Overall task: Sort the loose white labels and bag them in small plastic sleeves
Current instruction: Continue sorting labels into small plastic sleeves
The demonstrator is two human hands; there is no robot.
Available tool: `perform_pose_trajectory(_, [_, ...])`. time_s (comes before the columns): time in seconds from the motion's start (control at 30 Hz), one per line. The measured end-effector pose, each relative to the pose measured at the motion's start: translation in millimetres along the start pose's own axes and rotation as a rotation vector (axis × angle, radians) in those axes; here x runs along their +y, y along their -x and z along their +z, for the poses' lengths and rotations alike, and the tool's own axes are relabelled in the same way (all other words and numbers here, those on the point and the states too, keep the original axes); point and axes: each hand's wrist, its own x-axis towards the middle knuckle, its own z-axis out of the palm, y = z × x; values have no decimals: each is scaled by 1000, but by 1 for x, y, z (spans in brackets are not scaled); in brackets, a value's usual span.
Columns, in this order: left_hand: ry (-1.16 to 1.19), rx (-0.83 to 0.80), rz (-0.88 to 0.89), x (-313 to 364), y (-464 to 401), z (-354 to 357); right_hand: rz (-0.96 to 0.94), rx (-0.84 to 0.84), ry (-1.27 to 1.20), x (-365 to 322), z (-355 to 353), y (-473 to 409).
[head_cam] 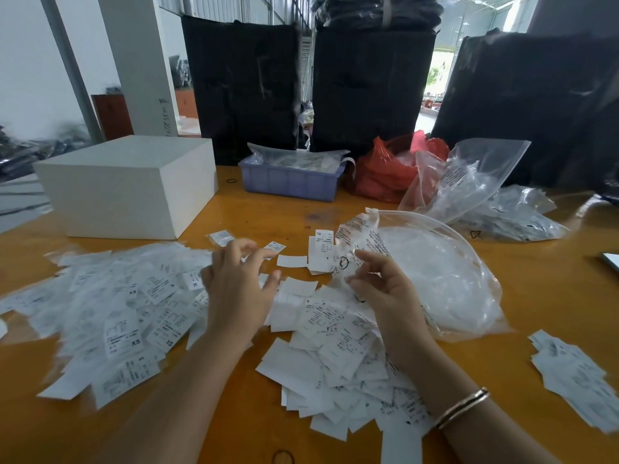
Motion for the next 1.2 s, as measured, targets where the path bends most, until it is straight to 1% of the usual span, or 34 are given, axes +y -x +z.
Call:
perform_pose_trajectory(0.03, [184,-53,61,5,1,-1,-11,-6,13,0,1,1])
perform_pose_trajectory(0.1, [578,-318,108,17,7,-4,-31,-30,27,-2,3,2])
perform_pose_trajectory(0.13, [670,-439,117,23,11,-5,-37,-53,39,-3,5,3])
perform_pose_trajectory(0.17, [690,-494,133,26,14,-3,-43,-81,59,-4,7,3])
perform_pose_trajectory(0.2, [686,-491,151,28,16,0,-50,-108,77,-4,8,4])
perform_pose_trajectory(0.23, [688,-451,152,29,16,4,-55,-124,75,-5,9,4])
perform_pose_trajectory(0.3, [751,-359,84,28,14,6,-41,-118,26,-6,10,4])
perform_pose_trajectory(0.33, [784,-321,35,26,13,6,-31,-106,34,-6,10,5])
perform_pose_trajectory(0.37, [818,-291,-22,24,12,5,-31,-100,100,-6,10,4])
perform_pose_trajectory(0.4, [848,-263,-80,22,10,5,-40,-121,242,-5,10,4])
perform_pose_trajectory(0.43, [865,-238,-136,21,9,4,-59,-176,435,-2,10,4])
perform_pose_trajectory(0.5, [914,-206,-224,20,8,6,-136,-348,796,4,12,5])
perform_pose_trajectory(0.53, [941,-197,-253,21,8,6,-180,-420,909,7,13,6])
perform_pose_trajectory(0.57, [956,-193,-278,21,7,7,-210,-460,972,9,15,6])
perform_pose_trajectory(0.67, [984,-197,-309,20,7,6,-225,-455,1001,9,14,4])
perform_pose_trajectory(0.8, [987,-235,-274,21,8,5,-223,-462,1004,8,13,4])
perform_pose_trajectory(0.87, [981,-232,-258,22,8,5,-210,-454,984,7,14,4])
perform_pose_trajectory(1.0, [937,-218,-232,22,8,5,-212,-482,1034,6,16,5])
perform_pose_trajectory(1.2, [901,-220,-217,19,8,7,-197,-473,1071,8,14,3])
